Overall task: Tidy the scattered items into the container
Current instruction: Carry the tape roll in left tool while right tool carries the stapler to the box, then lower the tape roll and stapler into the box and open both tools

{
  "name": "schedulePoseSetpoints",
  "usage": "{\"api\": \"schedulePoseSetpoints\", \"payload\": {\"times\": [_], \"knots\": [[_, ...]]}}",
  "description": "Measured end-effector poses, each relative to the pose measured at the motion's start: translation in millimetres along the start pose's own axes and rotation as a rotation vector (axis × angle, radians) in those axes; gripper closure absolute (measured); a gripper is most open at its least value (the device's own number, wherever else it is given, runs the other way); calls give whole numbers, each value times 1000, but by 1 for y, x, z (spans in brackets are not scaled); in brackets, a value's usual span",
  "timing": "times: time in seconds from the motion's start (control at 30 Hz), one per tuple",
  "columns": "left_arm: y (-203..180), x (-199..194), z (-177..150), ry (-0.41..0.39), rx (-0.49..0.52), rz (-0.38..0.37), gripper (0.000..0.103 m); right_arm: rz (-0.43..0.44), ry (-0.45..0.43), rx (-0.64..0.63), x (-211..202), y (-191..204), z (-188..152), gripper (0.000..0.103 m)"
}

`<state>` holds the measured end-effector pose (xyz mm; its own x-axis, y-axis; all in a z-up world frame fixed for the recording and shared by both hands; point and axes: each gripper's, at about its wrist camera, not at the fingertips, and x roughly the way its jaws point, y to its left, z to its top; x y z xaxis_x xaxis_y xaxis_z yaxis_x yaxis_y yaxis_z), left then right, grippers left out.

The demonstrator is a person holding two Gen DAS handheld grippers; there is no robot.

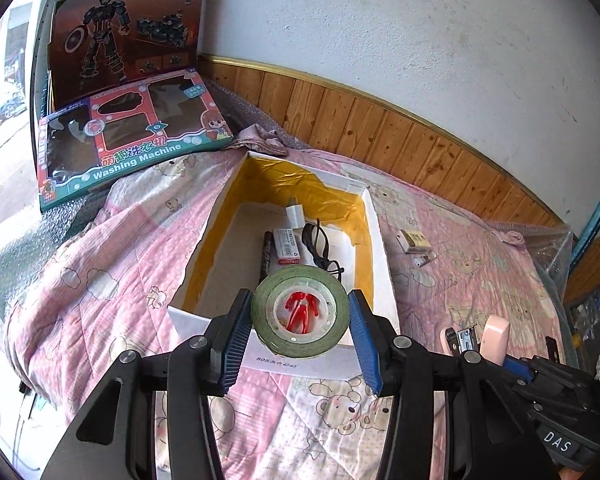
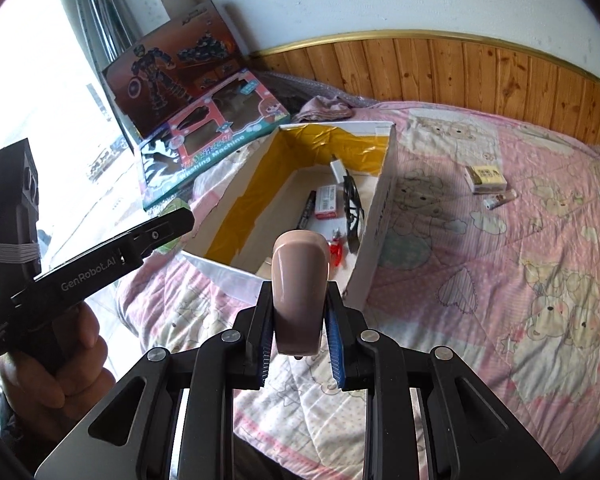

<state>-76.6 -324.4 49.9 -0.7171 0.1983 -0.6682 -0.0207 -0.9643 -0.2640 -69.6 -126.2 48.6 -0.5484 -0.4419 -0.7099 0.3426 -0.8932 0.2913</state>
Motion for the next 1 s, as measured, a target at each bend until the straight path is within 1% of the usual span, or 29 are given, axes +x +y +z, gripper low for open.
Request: {"api": "schedulePoseSetpoints", "payload": {"times": [0.33,0.7,1.0], "knots": [[13,33,31,22,2,12,54,5,23,-36,35,-2,44,78],[24,73,58,82,-11,14,54,1,52,-48,74,-19,95,78],[25,106,72,132,17,30,54,-7,86,-62,111,-31,126,78]]}}
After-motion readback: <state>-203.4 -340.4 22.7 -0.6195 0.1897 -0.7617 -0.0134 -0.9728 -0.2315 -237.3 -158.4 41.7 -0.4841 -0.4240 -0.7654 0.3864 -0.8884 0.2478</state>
